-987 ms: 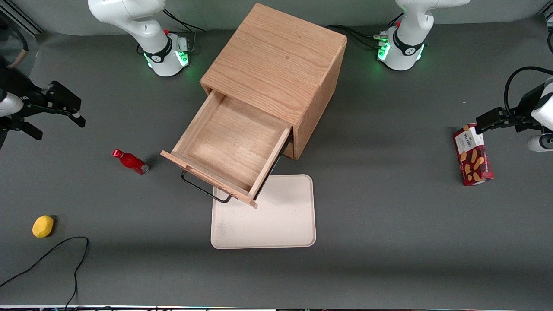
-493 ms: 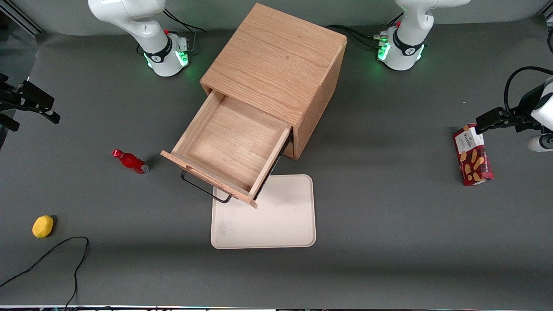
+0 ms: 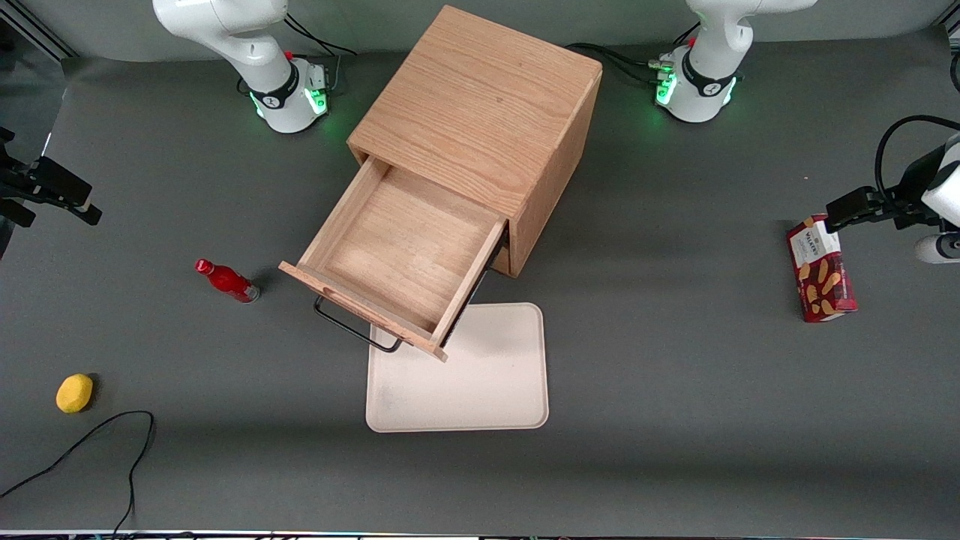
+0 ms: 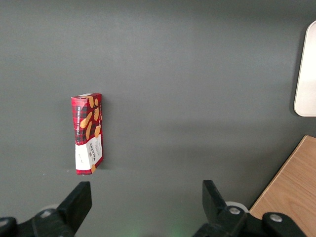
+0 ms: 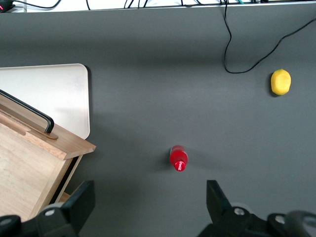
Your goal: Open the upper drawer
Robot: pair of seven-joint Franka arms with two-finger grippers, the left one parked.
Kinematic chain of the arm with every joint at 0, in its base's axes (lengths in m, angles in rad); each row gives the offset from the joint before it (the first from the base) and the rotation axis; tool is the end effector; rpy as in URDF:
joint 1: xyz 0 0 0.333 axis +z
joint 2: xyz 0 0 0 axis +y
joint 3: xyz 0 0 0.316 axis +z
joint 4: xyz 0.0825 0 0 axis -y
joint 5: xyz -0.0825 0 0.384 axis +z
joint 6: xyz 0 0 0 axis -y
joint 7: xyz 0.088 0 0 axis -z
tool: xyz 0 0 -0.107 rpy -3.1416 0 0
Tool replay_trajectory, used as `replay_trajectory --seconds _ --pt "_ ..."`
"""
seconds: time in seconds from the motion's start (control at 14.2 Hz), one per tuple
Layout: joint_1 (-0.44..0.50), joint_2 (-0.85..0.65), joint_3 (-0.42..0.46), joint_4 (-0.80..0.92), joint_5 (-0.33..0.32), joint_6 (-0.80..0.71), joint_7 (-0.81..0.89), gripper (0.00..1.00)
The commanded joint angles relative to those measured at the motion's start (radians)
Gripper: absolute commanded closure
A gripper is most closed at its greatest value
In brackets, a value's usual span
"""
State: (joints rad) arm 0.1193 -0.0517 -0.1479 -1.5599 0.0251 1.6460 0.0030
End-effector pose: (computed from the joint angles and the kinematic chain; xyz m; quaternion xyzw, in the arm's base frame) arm 0.5460 -0.0155 0.6650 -0.9974 0.0160 -0.0688 0.0155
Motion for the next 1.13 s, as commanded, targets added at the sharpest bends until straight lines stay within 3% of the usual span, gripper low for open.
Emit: replay_trajectory --seconds 0.0,0.42,0.63,1.06 --pt "-0.035 0.009 0.050 -0.014 -0.010 0.015 0.035 0.00" --pt "0.002 0.035 -0.007 -0.014 0.010 0.040 0.038 0.00" --pt "-0.076 0.032 0.079 -0.005 0.001 0.037 0.037 0.00" --pt "-0.032 0.029 0.030 -0.005 -0.001 0.034 0.022 0.00"
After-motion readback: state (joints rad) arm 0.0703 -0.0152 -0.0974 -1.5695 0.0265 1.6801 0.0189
